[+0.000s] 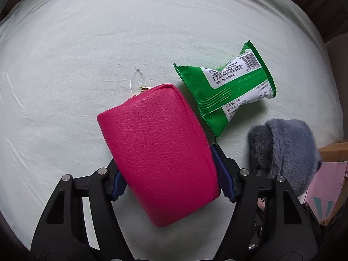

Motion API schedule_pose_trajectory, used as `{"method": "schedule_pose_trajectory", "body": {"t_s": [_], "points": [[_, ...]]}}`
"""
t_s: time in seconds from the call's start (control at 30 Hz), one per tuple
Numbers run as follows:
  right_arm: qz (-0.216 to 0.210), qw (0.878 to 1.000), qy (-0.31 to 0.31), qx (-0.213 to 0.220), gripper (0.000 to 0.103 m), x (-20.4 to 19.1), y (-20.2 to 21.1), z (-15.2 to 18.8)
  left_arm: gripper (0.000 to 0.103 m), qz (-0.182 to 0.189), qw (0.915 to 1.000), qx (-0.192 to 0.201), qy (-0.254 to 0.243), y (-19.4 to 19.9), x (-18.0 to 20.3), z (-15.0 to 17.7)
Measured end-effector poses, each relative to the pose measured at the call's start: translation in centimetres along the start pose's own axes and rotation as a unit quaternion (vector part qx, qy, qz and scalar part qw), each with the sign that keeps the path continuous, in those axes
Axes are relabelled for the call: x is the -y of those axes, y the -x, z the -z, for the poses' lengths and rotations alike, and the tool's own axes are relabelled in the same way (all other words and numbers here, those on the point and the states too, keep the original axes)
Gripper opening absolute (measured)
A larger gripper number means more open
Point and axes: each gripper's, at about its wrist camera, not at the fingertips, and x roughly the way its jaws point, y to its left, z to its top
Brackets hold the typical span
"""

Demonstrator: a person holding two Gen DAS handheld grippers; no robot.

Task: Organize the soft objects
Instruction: 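Grasp the pink wallet with the left gripper while the right grasps the pink cloth, then carry the pink wallet and pink cloth over the pink box with both grippers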

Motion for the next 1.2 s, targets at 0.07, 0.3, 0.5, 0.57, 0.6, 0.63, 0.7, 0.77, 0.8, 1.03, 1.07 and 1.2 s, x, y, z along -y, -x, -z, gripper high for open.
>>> {"method": "schedule_pose_trajectory", "body": {"t_s": [0.07, 0.3, 0.5, 0.57, 0.6, 0.63, 0.7, 0.77, 0.8, 1.03, 1.07, 1.2], "points": [[-0.005, 1.0, -0.001, 0.001, 0.034, 0.0, 0.2, -0.1, 0.058, -0.001, 1.0, 0.005, -0.006, 0.5, 0.1, 0.5], [-0.011, 1.0, -0.016, 0.015, 0.03, 0.3, 2.2, 0.7, 0.052, 0.009, 0.9998, 0.016, 0.009, 2.2, 0.1, 1.6], [-0.016, 0.999, -0.03, 0.034, 0.03, 0.5, 5.3, 1.4, 0.052, 0.011, 0.9992, 0.038, 0.002, 5.5, 0.3, 2.5], [-0.018, 0.998, -0.032, 0.043, 0.03, 0.7, 7.0, 1.6, 0.052, 0.013, 0.9987, 0.049, 0.002, 7.3, 0.6, 3.1], [-0.019, 0.998, -0.032, 0.049, 0.03, 1.0, 7.9, 1.7, 0.052, 0.015, 0.9985, 0.054, 0.001, 8.3, 0.6, 3.4], [-0.021, 0.998, -0.032, 0.054, 0.03, 1.3, 8.9, 2.1, 0.052, 0.015, 0.9982, 0.059, -0.001, 9.4, 0.5, 3.4], [-0.025, 0.997, -0.03, 0.066, 0.03, 1.6, 11.0, 1.9, 0.052, 0.015, 0.9974, 0.07, -0.005, 11.6, 0.8, 4.0], [-0.027, 0.996, -0.023, 0.08, 0.03, 1.5, 13.6, 2.0, 0.052, 0.013, 0.9964, 0.083, -0.009, 14.1, 1.4, 5.0], [-0.029, 0.996, -0.019, 0.088, 0.03, 1.6, 15.1, 1.9, 0.052, 0.013, 0.9958, 0.09, -0.012, 15.6, 1.4, 5.4], [-0.05, 0.99, -0.004, 0.131, 0.03, 2.0, 24.9, 1.7, 0.052, 0.009, 0.9909, 0.132, -0.024, 24.8, 1.4, 8.5], [-0.054, 0.99, -0.003, 0.134, 0.03, 2.2, 26.0, 1.7, 0.052, 0.008, 0.9904, 0.136, -0.023, 26.0, 1.7, 9.2], [-0.064, 0.987, -0.003, 0.146, 0.03, 3.7, 30.3, 2.0, 0.052, 0.009, 0.989, 0.147, -0.017, 30.0, 3.0, 11.5]]}}
